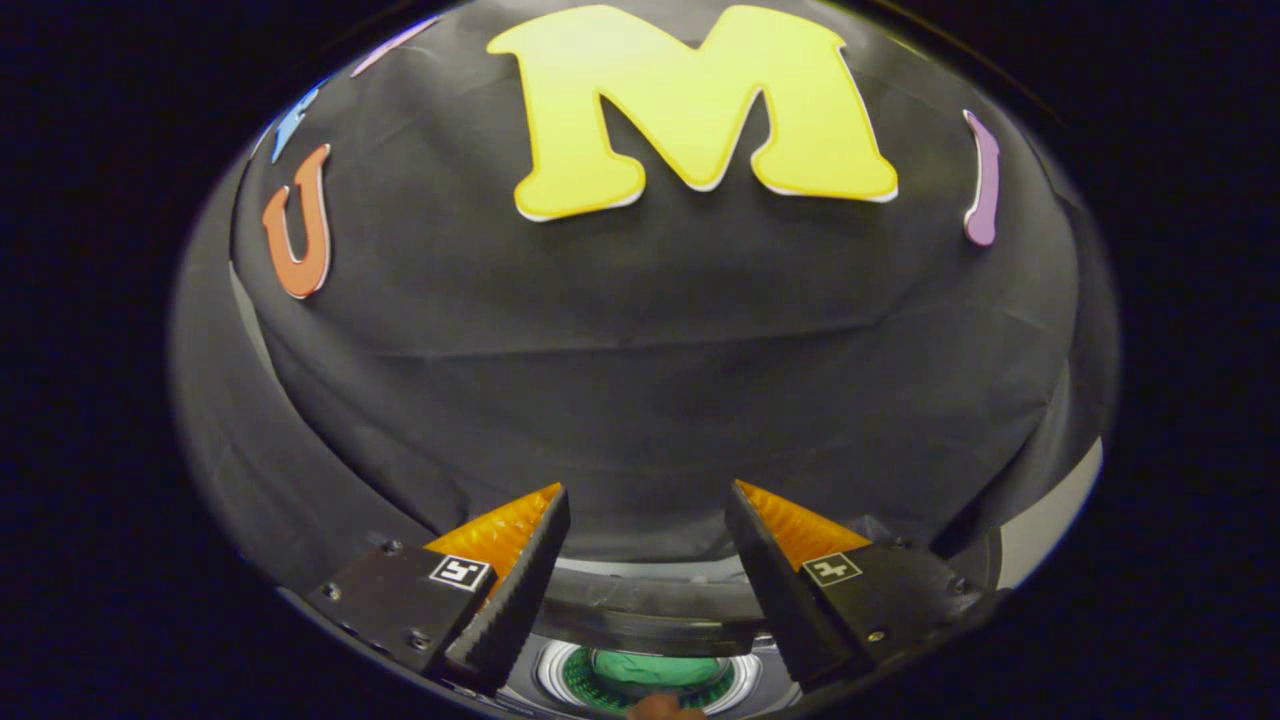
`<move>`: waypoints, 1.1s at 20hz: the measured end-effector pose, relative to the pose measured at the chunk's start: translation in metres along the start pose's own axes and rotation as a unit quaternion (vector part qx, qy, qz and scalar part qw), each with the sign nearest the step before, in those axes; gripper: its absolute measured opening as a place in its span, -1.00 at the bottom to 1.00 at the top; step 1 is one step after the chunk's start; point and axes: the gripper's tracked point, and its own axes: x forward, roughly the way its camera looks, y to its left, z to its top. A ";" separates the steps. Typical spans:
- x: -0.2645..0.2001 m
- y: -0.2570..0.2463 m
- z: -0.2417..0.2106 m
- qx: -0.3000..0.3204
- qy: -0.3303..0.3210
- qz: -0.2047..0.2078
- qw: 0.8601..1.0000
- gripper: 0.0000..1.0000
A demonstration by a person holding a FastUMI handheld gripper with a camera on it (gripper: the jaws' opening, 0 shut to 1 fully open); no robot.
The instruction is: Put the clothes into the washing machine and then close the washing machine lid.
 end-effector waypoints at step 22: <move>-0.009 -0.006 -0.029 -0.042 -0.049 -0.013 0.998 0.98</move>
